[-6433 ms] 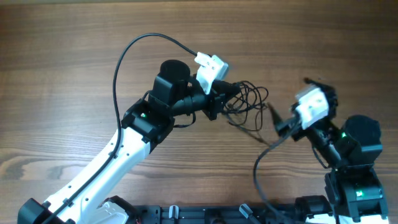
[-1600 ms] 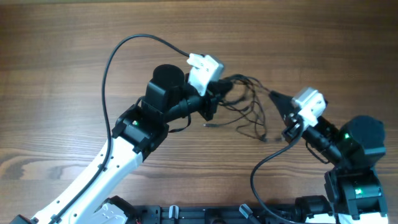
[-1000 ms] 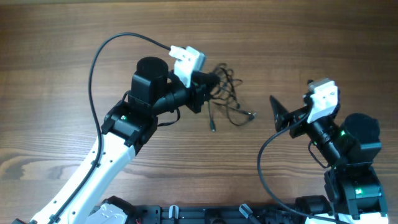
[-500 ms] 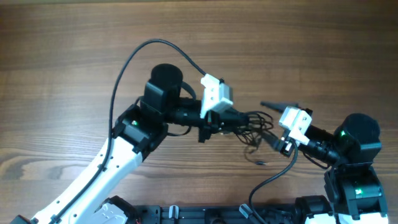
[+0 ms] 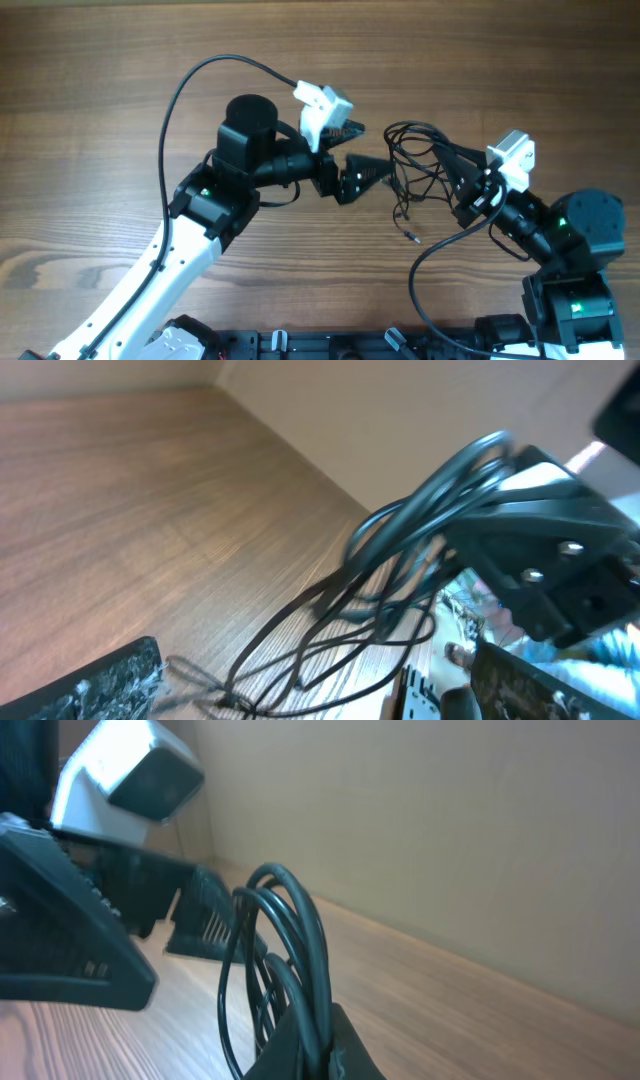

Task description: Untangle cables

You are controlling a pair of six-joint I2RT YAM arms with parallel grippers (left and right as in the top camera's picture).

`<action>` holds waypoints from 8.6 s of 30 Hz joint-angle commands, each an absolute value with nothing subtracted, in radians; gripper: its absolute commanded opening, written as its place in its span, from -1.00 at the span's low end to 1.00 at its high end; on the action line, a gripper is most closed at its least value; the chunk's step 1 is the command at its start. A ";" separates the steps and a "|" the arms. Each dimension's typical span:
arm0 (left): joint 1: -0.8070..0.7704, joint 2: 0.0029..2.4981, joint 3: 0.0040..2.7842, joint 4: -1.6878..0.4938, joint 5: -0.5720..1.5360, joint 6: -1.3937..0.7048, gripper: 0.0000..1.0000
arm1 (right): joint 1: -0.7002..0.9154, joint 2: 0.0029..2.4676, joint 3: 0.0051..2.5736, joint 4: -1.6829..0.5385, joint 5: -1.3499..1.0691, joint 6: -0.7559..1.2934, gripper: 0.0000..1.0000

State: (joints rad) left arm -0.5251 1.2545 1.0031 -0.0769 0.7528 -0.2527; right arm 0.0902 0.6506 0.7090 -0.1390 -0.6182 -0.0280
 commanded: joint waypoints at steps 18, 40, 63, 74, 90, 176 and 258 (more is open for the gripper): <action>-0.655 1.244 1.002 -0.007 0.547 -0.594 1.00 | 0.091 0.644 0.721 0.097 -0.709 0.380 -0.91; -0.715 1.243 1.002 -0.345 -0.268 -0.615 0.99 | 0.091 0.644 0.721 0.163 -0.775 0.352 -0.91; -0.691 1.164 1.003 -0.138 0.000 -0.447 -0.92 | 0.091 0.700 0.721 -0.417 -0.242 0.081 0.55; -0.691 1.165 1.002 -0.138 -0.058 -0.319 -0.92 | 0.091 0.701 0.721 -0.285 -0.912 -0.222 0.40; -0.709 1.165 1.003 -0.097 -0.065 -0.379 -0.92 | 0.091 0.709 0.721 -0.233 -0.879 -0.127 -0.92; -0.591 1.163 1.002 0.326 0.847 -0.711 -0.92 | 0.091 0.690 0.721 -0.149 -0.722 -0.106 0.99; -0.446 1.009 1.002 0.345 0.676 -0.592 -0.92 | 0.097 1.193 0.721 -0.129 -0.967 0.144 0.99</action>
